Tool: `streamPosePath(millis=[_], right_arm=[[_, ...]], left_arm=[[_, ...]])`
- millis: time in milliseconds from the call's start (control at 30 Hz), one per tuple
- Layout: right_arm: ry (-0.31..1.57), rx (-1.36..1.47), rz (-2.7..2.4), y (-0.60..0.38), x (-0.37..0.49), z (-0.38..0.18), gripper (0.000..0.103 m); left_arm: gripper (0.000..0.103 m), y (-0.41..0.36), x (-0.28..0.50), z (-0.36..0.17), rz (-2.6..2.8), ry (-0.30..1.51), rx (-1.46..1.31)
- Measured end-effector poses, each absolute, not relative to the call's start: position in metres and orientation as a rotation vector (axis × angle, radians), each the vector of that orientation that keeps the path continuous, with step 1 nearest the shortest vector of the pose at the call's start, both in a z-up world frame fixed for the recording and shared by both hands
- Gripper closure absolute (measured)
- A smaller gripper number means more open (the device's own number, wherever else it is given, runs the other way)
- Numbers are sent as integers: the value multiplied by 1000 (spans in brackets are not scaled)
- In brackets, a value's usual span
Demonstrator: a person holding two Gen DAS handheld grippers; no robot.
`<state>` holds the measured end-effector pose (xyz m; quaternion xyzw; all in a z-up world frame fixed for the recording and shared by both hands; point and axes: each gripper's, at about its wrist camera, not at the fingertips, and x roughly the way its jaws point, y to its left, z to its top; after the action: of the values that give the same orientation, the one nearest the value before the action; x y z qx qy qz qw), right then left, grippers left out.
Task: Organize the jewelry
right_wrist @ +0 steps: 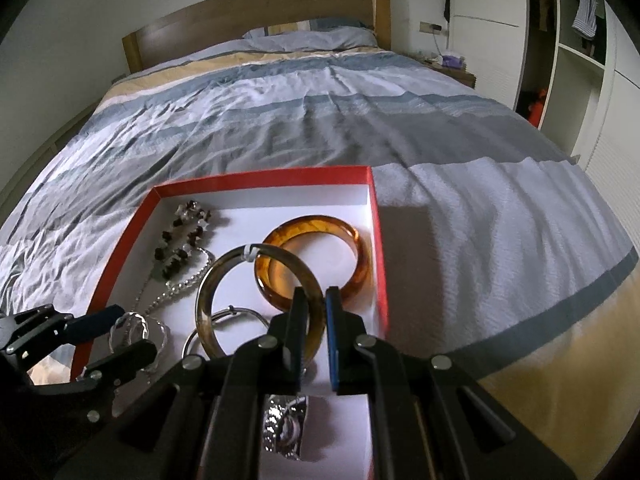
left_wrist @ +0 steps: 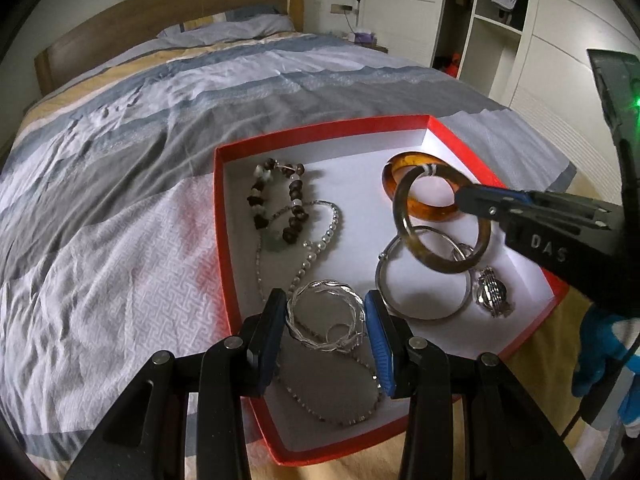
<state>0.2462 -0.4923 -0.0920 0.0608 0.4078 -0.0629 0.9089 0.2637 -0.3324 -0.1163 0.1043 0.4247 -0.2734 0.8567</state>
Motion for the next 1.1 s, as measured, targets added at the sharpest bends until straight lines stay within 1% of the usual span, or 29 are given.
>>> streamPosePath(millis=[800, 900, 933, 1000, 1033, 1100], right_arm=[[850, 47, -150, -481, 243, -97, 93], [852, 47, -152, -482, 243, -97, 93], [852, 45, -152, -482, 243, -97, 92], [846, 38, -160, -482, 242, -95, 86], [842, 38, -163, -483, 240, -94, 80], [833, 41, -161, -484, 236, -91, 79]], left_arm=[[62, -331, 266, -120, -565, 850, 226], [59, -332, 265, -119, -570, 848, 232], [58, -333, 264, -119, -574, 849, 231], [54, -334, 262, -117, -585, 852, 232], [54, -335, 261, -117, -586, 853, 234], [52, -335, 259, -116, -590, 854, 232]])
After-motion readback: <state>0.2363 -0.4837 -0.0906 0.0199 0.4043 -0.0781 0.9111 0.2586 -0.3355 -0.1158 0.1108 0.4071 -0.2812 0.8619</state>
